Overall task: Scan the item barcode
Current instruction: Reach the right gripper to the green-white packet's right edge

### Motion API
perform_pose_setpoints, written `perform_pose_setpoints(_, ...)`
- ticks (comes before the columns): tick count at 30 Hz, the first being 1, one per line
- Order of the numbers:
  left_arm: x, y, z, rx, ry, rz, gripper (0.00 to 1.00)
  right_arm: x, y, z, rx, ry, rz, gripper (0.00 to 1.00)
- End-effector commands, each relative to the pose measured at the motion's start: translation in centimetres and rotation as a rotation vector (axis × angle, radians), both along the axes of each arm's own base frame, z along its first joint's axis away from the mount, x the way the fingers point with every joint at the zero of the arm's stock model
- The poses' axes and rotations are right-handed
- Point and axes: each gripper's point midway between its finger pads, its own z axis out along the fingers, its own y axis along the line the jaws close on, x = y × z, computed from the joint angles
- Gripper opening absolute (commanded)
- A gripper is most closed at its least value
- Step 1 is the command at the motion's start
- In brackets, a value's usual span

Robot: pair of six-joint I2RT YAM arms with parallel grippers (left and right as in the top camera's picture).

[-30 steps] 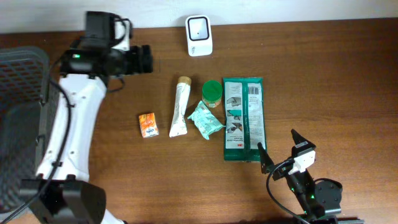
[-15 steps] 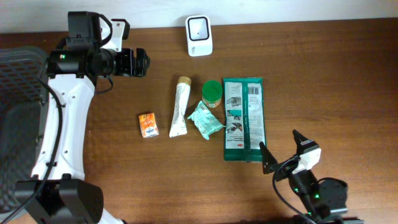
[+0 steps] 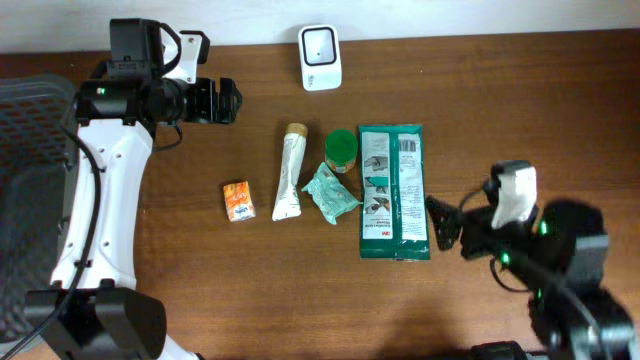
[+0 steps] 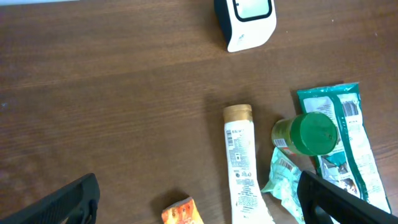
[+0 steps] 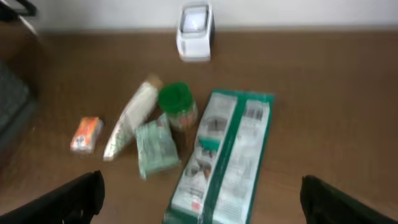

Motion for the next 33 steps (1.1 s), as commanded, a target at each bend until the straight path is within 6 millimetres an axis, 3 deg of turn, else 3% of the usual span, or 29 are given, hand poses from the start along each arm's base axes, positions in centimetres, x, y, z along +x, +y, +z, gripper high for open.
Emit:
perform_pose_setpoints(1, 0.1, 0.1, -0.3, 0.003, 0.001, -0.016, 0.99, 1.7, 0.1, 0.7, 0.001, 0.109, 0.000, 0.98)
perform_pose_setpoints(7, 0.1, 0.1, -0.3, 0.003, 0.001, -0.016, 0.99, 4.3, 0.3, -1.5, -0.008, 0.318, 0.002, 0.98)
perform_pose_setpoints(15, 0.1, 0.1, -0.3, 0.003, 0.001, -0.016, 0.99, 7.8, -1.0, -8.0, -0.058, 0.508, -0.059, 0.99)
perform_pose_setpoints(22, 0.1, 0.1, -0.3, 0.003, 0.001, -0.016, 0.99, 8.7, -0.7, -14.9, -0.059, 0.724, -0.045, 0.94)
perform_pose_setpoints(26, 0.1, 0.1, -0.3, 0.003, 0.001, -0.016, 0.99, 9.3, -0.7, -17.6, -0.026, 0.794, -0.040, 0.94)
perform_pose_setpoints(33, 0.1, 0.1, -0.3, 0.003, 0.001, -0.016, 0.99, 10.4, -1.1, -20.0, 0.050, 0.831, -0.037, 0.85)
